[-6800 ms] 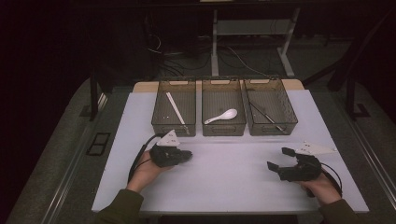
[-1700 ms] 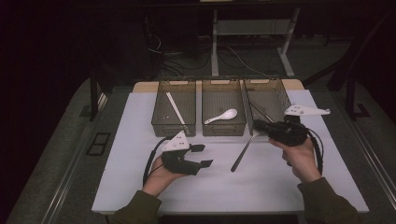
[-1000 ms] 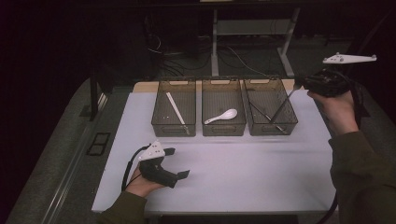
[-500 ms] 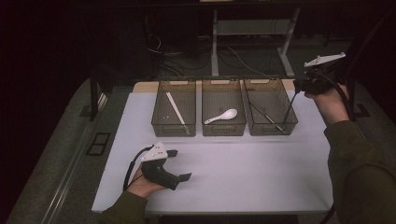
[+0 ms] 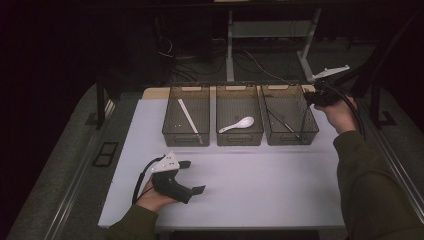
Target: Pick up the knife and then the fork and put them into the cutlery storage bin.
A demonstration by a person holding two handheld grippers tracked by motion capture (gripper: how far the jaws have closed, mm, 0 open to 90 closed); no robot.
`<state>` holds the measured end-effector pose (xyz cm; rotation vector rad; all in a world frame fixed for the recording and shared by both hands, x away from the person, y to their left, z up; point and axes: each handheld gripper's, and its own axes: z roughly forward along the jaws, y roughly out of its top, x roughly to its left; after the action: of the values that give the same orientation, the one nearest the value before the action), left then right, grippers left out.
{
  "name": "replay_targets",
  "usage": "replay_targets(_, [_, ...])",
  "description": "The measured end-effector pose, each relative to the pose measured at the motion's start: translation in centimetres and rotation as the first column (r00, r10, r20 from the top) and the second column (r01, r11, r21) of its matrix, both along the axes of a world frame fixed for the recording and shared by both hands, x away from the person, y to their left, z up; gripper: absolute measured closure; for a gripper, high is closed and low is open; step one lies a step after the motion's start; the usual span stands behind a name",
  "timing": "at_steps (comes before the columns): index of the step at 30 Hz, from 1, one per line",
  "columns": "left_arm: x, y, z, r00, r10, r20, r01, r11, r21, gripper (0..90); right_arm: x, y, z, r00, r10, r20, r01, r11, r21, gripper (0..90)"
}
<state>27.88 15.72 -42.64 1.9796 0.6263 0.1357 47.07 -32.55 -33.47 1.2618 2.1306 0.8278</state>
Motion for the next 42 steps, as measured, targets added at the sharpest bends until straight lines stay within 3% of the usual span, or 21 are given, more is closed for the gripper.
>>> replay_targets(6, [0.0,0.0,0.1,1.0,-0.004,0.004,0.004,1.0,-0.006,0.0,1.4,2.2,-1.2,0.9999,0.015,0.004,-0.016,0.9994,0.03,84.0])
replay_targets(11, [0.0,0.0,0.2,1.0,-0.006,0.005,0.006,0.9999,-0.016,0.0,2.5,3.2,-3.0,0.9989,0.014,-0.045,-0.011,0.9983,0.057,81.7])
replay_targets(15, [0.0,0.0,0.2,0.9999,-0.009,0.005,0.009,0.9998,-0.015,0.0,2.8,3.6,-4.0,0.9966,0.002,-0.083,0.003,0.9984,0.057,74.4])
replay_targets(19, [0.1,0.0,0.2,0.9999,-0.008,0.006,0.008,0.9999,-0.012,0.0,2.6,3.5,-3.8,0.9954,0.006,-0.095,0.002,0.9964,0.084,63.5])
replay_targets(26, [0.1,0.0,0.1,0.9999,-0.012,0.01,0.012,0.9999,0.001,0.0,1.0,2.8,-3.1,0.9958,0.027,-0.087,-0.014,0.9877,0.156,43.9])
replay_targets(33, [0.1,0.1,0.0,0.9999,-0.013,0.01,0.013,0.9999,-0.004,0.0,-1.2,2.0,-2.9,0.9971,0.062,-0.044,-0.05,0.9697,0.239,36.8])
replay_targets(42, [0.1,0.3,-0.1,0.9999,-0.012,0.007,0.012,0.9999,0.011,0.0,-4.8,2.3,-3.0,0.9907,0.135,0.017,-0.134,0.9432,0.304,29.7])
